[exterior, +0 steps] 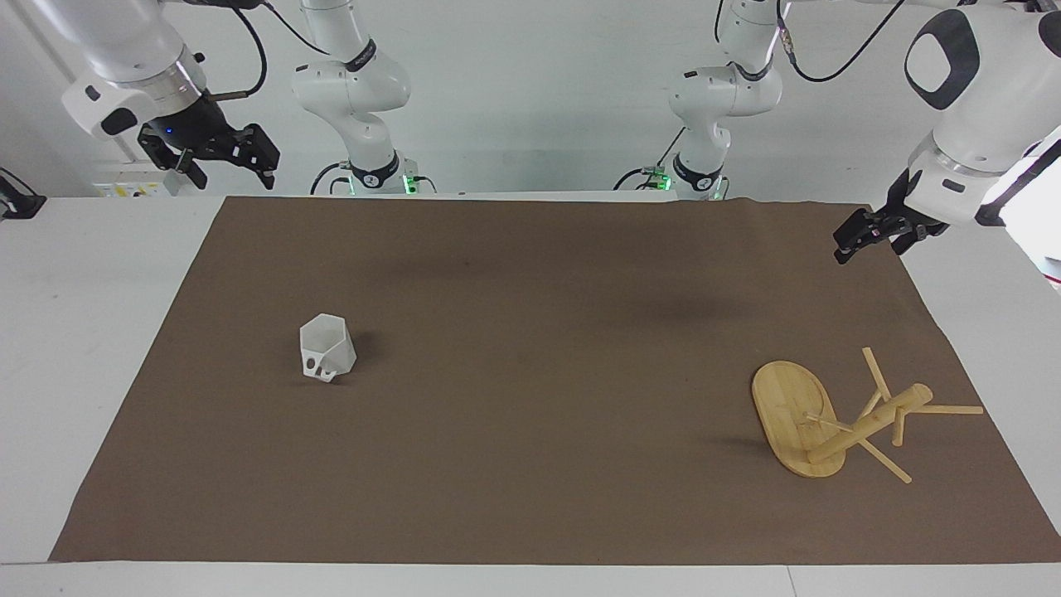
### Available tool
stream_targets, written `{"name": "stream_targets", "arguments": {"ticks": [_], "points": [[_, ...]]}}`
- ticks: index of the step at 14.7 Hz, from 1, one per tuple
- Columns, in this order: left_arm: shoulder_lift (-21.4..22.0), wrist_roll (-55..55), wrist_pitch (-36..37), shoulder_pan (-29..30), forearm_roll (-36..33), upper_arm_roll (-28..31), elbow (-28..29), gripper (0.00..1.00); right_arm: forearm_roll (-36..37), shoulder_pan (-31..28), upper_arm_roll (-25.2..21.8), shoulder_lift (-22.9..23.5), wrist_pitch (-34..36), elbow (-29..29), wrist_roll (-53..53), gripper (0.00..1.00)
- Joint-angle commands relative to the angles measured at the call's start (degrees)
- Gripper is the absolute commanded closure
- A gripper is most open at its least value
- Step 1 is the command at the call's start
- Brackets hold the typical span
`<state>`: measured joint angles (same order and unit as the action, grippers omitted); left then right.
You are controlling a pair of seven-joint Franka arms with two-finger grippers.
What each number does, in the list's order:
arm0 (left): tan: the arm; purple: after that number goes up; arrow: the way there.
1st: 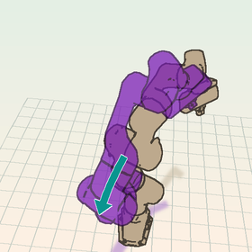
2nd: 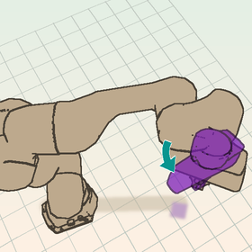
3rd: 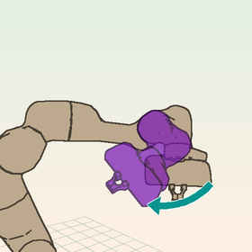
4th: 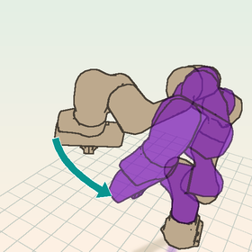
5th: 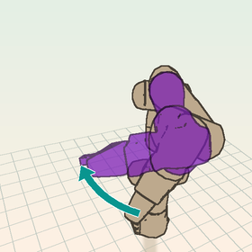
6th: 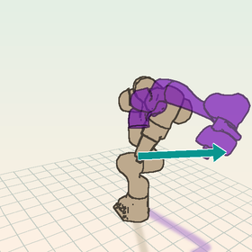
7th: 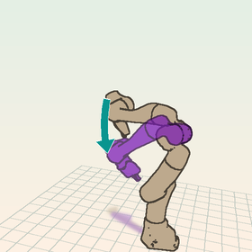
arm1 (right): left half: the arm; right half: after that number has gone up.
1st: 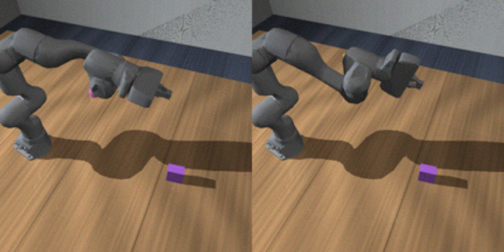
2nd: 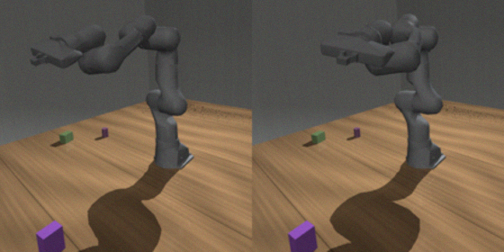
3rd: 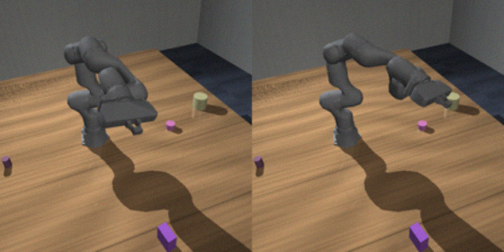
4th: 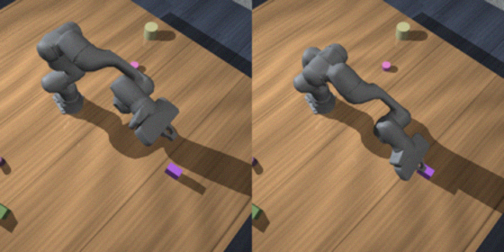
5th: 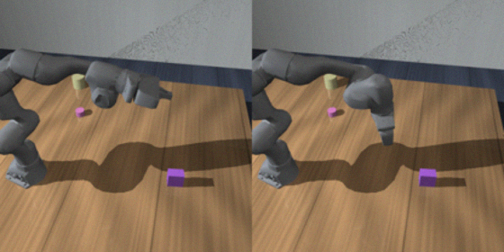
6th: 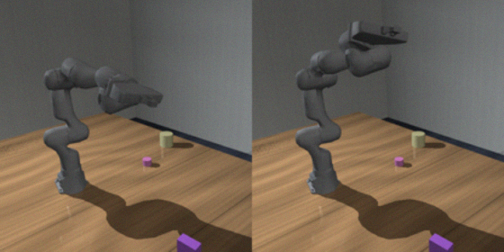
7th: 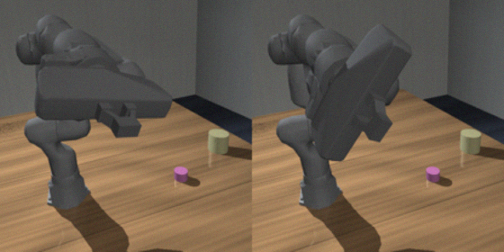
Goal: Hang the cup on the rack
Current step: 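Reach the right gripper toward the white faceted cup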
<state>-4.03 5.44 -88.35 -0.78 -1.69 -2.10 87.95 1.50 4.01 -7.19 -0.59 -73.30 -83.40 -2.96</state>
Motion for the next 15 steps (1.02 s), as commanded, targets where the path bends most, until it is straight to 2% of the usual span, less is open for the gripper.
{"name": "stream_targets", "arguments": {"ticks": [1,4,6,10,12,15], "points": [[1.13,0.45,0.37,0.07,0.55,0.16,0.99,0.0,0.78,-0.67,0.77,-0.38,-1.41,-1.15,0.94,0.0],[1.13,0.45,0.37,0.07,0.55,0.16,0.99,0.0,0.69,-0.76,1.03,-0.46,-1.5,-1.15,0.77,0.0],[1.13,0.45,0.37,0.07,0.55,0.16,0.99,0.0,-1.05,-0.84,0.68,-0.55,-1.15,-1.15,-4.12,0.0],[1.13,0.45,0.37,0.07,0.55,0.16,0.99,0.0,-4.91,-1.11,-0.1,-0.11,-5.17,-1.15,-32.55,0.0],[1.13,0.45,0.37,0.07,0.55,0.16,0.99,0.0,-12.97,-2.16,-4.91,2.16,-7.11,-1.06,-50.3,0.0],[1.13,0.45,0.37,0.07,0.55,0.16,0.99,0.0,-25.19,-3.12,-12.13,9.09,-7.65,-1.15,-70.88,0.0]]}}
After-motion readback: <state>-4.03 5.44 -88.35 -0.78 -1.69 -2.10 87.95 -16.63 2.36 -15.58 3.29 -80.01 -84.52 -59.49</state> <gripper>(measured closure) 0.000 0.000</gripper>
